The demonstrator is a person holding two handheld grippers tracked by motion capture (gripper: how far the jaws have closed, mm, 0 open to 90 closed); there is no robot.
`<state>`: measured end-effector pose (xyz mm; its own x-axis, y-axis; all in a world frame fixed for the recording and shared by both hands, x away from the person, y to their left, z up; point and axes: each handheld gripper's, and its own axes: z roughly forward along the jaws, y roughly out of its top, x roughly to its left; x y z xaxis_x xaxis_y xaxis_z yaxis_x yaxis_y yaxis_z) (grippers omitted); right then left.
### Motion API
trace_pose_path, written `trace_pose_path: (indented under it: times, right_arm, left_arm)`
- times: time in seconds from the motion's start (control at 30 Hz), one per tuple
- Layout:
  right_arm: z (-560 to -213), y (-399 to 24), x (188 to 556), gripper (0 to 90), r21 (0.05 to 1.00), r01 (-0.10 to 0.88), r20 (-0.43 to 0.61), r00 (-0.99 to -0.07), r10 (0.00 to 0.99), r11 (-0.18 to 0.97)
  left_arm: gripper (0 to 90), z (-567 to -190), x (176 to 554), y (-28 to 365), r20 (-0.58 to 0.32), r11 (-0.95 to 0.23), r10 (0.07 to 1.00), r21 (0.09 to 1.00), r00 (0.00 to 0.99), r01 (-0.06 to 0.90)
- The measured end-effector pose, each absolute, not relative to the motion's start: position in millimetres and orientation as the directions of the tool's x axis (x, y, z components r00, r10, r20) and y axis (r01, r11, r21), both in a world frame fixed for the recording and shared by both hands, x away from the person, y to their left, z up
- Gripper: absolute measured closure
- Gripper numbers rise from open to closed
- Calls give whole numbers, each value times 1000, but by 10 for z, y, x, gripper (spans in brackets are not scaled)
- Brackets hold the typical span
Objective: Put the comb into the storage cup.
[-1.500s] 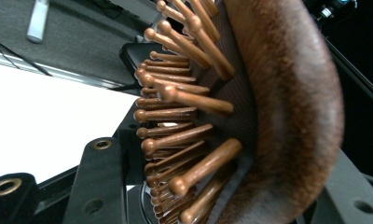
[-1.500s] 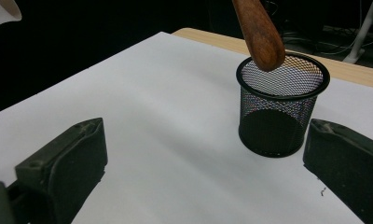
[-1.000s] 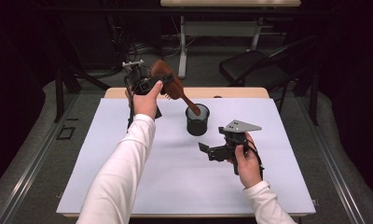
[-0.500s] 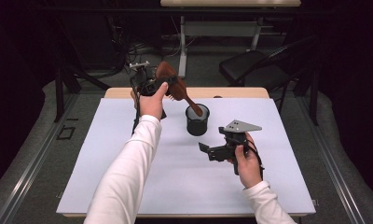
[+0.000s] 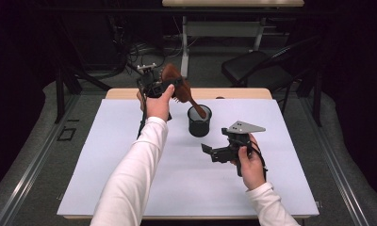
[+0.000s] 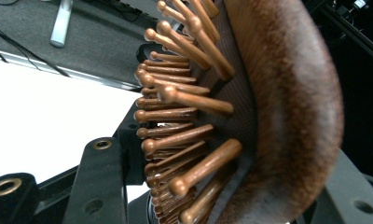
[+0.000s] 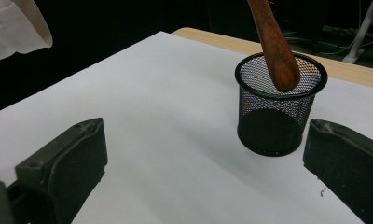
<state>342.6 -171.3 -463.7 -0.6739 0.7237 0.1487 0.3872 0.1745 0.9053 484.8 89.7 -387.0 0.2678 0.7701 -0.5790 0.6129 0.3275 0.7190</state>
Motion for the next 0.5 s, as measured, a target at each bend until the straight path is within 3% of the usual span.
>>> trace_pose_path:
  times: [0.5]
  right_arm:
    - [-4634, -1729, 3427, 0, 904, 392, 156, -673, 723, 170]
  left_arm:
    - [474, -3955, 4897, 825, -569, 313, 779, 717, 263, 623]
